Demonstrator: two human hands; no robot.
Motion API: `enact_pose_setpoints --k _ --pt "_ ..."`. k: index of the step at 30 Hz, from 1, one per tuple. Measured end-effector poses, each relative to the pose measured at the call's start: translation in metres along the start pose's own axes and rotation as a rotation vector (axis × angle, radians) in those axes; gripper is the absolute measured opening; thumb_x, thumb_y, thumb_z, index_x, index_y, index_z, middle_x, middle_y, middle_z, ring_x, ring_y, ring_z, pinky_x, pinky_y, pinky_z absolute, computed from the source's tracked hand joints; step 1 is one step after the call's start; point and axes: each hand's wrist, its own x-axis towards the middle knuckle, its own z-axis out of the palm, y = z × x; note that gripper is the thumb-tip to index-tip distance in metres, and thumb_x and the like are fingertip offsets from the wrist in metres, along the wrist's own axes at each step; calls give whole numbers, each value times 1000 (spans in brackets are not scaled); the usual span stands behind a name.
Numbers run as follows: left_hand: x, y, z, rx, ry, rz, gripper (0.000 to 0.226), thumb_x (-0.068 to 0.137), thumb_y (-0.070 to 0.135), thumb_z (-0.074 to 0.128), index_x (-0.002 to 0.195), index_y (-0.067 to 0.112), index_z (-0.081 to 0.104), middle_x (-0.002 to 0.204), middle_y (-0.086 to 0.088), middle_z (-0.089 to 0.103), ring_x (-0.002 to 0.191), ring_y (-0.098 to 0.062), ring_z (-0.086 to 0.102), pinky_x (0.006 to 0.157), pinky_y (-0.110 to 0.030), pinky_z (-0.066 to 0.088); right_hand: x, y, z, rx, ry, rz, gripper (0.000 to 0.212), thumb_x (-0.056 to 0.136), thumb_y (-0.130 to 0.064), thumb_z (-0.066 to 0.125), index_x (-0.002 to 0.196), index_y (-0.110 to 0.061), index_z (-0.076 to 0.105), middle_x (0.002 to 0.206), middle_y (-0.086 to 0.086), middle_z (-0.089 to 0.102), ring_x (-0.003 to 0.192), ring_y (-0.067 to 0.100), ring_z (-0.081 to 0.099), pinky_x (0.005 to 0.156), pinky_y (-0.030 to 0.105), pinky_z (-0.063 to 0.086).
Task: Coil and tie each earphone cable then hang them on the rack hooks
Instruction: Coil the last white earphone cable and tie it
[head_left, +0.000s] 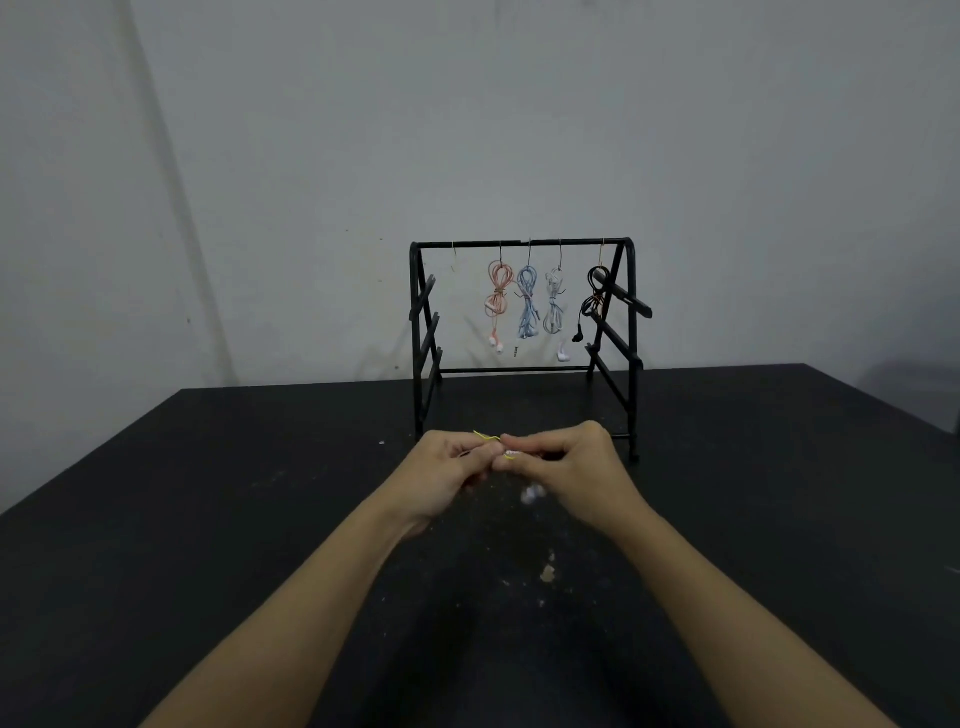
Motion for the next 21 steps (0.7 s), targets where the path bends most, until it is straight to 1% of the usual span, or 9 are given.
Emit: enact_pose_setpoints --k 2,5,6,8,10,13,16,18,21 --pt "-1 2 -1 63 -14 48 18 91 15 55 92 13 73 77 -11 59 61 -6 42 59 -21 33 1 -5 -2 56 -29 50 15 71 -20 77 84 -11 75 69 19 70 47 11 58 51 16 47" --pt "-4 5 -5 190 -41 99 19 90 22 57 91 16 75 66 0 57 61 -7 42 59 -18 33 2 -9 -7 87 -70 138 16 69 -23 79 71 -7 75 69 20 70 60 21 63 62 28 51" --pt "-5 7 -6 235 -72 109 20 91 23 56 92 16 75 66 3 60 61 -4 46 59 -14 36 3 -9 -8 109 -88 178 15 69 -21 80 64 -7 74 65 16 70 61 19 64 63 28 52" --pt "-6 14 -4 317 -169 137 20 91 25 56 93 19 75 69 2 63 63 -5 48 59 -13 38 5 -9 -4 222 -48 276 30 70 -16 79 46 -11 62 48 5 60 47 11 56 51 23 46" --pt "-6 22 6 385 -243 204 18 91 22 57 93 17 74 68 -5 58 60 -8 43 58 -21 35 11 -8 2 364 83 385 43 75 -11 75 41 -12 49 41 1 43 37 8 43 41 20 37" --pt "-2 25 15 322 -222 233 20 92 21 56 95 11 73 77 -25 57 66 -15 45 64 -29 35 16 -7 3 453 94 508 37 86 -7 63 52 -9 50 49 3 48 39 10 45 37 18 38" --pt "-2 22 9 204 -182 176 21 93 17 54 88 8 72 67 -12 51 64 -12 41 62 -24 33 9 -8 -4 381 57 449 35 86 -23 65 60 -2 54 46 2 54 39 10 45 39 18 37" --pt "-2 18 7 132 -136 120 22 93 14 52 81 8 69 65 -9 47 59 -9 40 57 -19 33 5 -9 -7 347 57 327 26 85 -23 63 79 2 66 59 5 63 49 11 56 48 18 47" --pt "-1 13 9 -56 -81 8 25 94 10 49 74 5 65 57 -2 45 53 -8 41 53 -17 35 3 -11 -7 373 32 185 16 89 -6 56 100 -5 68 90 5 73 76 13 69 70 22 56"
